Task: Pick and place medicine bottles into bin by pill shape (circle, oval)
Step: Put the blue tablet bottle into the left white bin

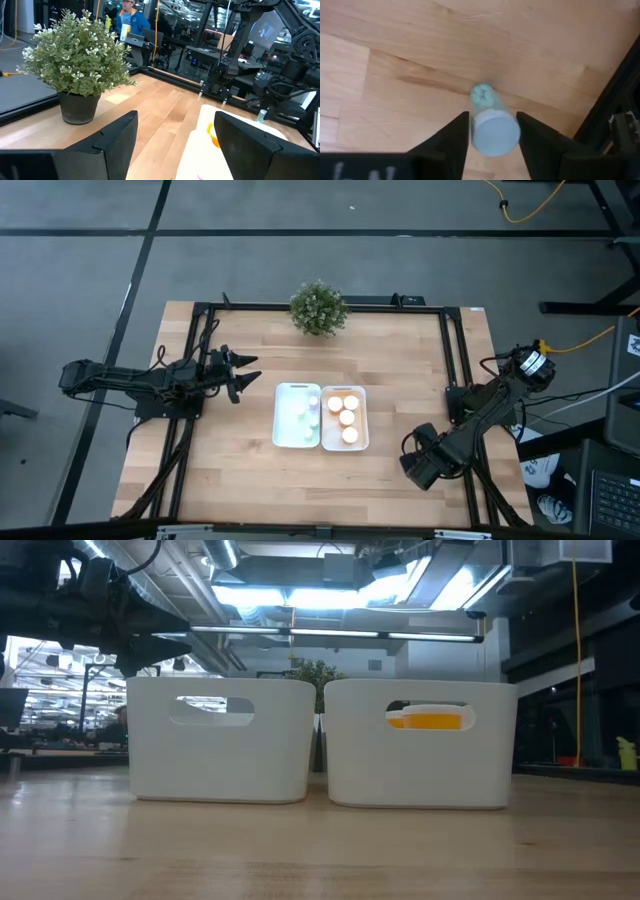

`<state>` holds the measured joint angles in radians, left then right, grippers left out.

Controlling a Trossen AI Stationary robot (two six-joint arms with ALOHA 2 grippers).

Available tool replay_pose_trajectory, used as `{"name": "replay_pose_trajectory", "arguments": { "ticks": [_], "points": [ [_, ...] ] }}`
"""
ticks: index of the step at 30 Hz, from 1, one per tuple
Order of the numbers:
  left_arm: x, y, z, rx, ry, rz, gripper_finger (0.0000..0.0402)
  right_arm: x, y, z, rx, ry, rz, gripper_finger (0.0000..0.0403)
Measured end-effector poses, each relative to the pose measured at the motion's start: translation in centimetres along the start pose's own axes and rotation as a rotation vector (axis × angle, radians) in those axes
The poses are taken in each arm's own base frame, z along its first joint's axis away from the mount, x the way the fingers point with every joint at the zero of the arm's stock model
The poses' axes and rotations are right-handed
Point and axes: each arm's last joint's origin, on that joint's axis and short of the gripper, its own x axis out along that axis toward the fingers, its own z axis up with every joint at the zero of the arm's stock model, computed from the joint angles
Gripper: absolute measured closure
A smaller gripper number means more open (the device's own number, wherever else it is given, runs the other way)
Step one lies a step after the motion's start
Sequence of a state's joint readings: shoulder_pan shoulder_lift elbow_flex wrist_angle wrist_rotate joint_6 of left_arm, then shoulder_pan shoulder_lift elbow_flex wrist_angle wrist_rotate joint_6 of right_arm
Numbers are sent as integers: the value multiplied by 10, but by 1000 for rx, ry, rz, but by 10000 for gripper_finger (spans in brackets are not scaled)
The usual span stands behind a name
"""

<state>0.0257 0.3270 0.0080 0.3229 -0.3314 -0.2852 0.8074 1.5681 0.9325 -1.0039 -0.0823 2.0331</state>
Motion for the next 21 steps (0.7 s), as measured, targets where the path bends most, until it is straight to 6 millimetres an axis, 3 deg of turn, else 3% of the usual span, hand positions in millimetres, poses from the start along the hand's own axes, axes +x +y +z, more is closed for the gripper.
{"name": "replay_pose_trajectory", "arguments": {
  "ticks": [6,11,17,21],
  "points": [
    [0,0,0,0,0,0,147,0,0,2,-9,-11,-2,283],
    [0,0,0,0,0,0,147,-5,4,8,-57,-37,27,283],
    [0,0,0,0,0,0,147,-56,15,15,-148,-135,173,284],
    [0,0,0,0,-1,0,147,-95,28,31,-212,-239,243,289]
  ]
}}
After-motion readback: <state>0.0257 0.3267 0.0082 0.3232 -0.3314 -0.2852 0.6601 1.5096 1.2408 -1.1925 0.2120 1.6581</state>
